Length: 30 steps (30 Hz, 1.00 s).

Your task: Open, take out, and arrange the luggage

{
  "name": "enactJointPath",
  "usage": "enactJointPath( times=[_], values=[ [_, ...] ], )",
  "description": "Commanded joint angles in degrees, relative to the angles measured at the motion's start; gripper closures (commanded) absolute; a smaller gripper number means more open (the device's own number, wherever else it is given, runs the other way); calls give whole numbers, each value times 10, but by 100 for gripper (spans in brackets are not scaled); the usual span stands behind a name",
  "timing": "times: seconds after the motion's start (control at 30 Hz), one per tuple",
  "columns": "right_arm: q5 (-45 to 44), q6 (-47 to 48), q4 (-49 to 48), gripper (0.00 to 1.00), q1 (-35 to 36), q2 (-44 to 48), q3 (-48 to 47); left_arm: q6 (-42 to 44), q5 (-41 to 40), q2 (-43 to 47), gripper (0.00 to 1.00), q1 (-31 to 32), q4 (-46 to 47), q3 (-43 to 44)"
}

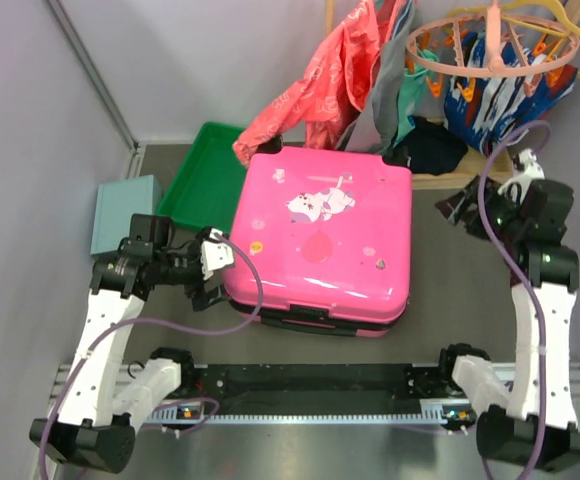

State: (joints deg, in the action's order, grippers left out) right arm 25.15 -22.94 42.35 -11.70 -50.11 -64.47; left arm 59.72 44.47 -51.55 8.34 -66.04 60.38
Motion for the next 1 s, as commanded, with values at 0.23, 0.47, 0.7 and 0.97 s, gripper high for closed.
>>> enactJointPath(
  times=[0.23,0.47,0.7,0.97],
  values=[
    [-58,-65,-181,28,57,-288,-154,-118,-6,-36,6,6,122,-57],
    [-110,-147,-262,28,93,-430,-213,-151,-19,-79,7,9,144,-60],
    [-138,-132,-276,28,153,-540,-293,-154,-22,-108,8,10,140,-55],
    [-198,-98,-241,28,181,-579,-292,-181,-39,-113,8,9,168,-53]
  ],
)
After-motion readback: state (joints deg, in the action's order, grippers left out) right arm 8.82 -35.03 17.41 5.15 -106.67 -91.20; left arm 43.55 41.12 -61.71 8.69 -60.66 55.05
